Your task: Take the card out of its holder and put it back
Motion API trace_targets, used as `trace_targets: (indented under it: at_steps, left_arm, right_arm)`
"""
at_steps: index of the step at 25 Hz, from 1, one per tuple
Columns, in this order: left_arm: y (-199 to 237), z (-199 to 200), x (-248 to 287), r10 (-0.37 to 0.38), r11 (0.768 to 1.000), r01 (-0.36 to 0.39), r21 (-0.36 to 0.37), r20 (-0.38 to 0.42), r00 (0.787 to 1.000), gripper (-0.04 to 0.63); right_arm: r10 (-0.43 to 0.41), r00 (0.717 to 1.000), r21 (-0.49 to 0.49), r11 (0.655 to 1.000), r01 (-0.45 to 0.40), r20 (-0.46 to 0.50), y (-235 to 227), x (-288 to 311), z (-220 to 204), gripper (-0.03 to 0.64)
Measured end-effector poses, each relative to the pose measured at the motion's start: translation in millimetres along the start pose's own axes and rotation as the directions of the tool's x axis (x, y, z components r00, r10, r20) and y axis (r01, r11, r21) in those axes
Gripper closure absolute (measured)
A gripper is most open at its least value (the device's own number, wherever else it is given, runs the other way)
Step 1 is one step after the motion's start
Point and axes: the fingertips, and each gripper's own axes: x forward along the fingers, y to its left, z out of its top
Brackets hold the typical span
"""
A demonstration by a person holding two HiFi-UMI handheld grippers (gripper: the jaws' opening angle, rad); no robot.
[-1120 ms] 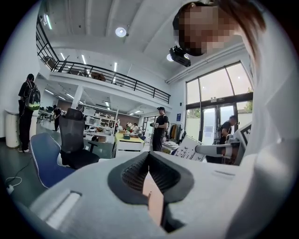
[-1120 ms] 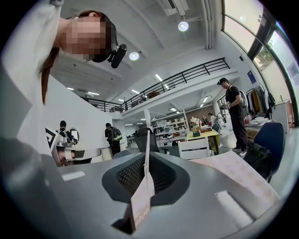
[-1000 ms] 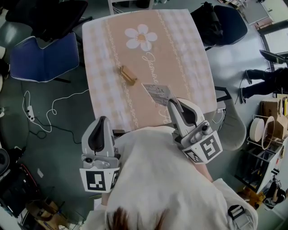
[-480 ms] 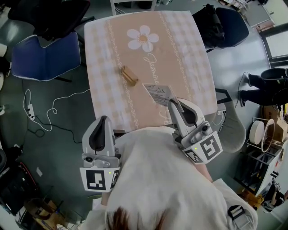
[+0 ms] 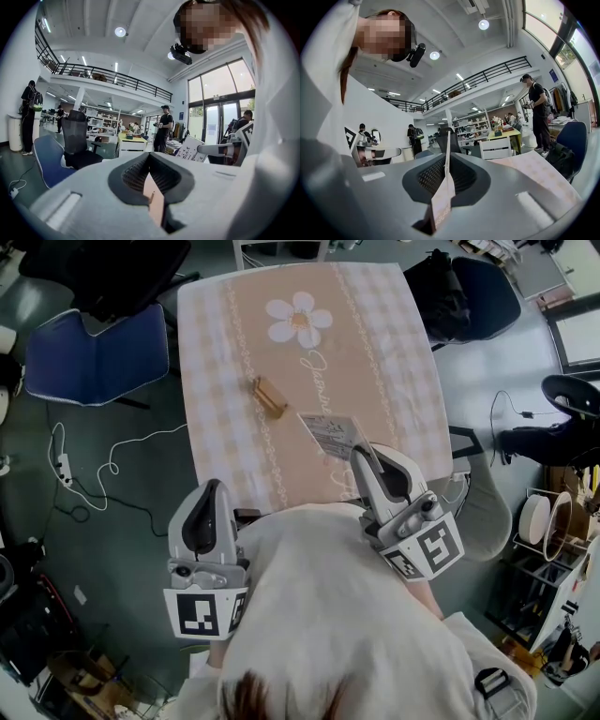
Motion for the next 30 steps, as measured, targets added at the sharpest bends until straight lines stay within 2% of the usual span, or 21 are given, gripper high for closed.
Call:
trace_targets:
  at_steps: [8, 15, 22, 30]
  left_arm:
    - [6.3, 6.8, 0.3, 0.016, 1.0, -0.015, -0.019, 0.059, 0.998, 0.595]
    - [5.2, 4.2, 0.6, 0.024, 1.0, -0.023, -0.017, 0.046, 0.999, 0.595]
    - [-1.2, 5.6, 3.7, 0.007, 1.0, -0.006, -0.026, 0.06, 0.998, 0.595]
    - [-12.4, 0.1, 8.8, -0.029, 0.999, 0.029, -0.02, 0.031, 0.999, 0.595]
  right_arm:
    - [-0.006, 1.0, 0.005, 1.0, 0.006, -0.001, -6.2, -2.5, -0.6, 0.601]
    - [-0.019, 1.0, 0.011, 1.0, 0.019, -0.004, -10.3, -7.9, -2.2, 0.601]
    - [-0.04, 0.999, -0.012, 0.999, 0.04, -0.001, -16.4, -14.1, -2.0, 0.601]
    - [-0.062, 0.998, 0.013, 0.998, 0.062, 0.003, -20.1, -22.5, -1.6, 0.601]
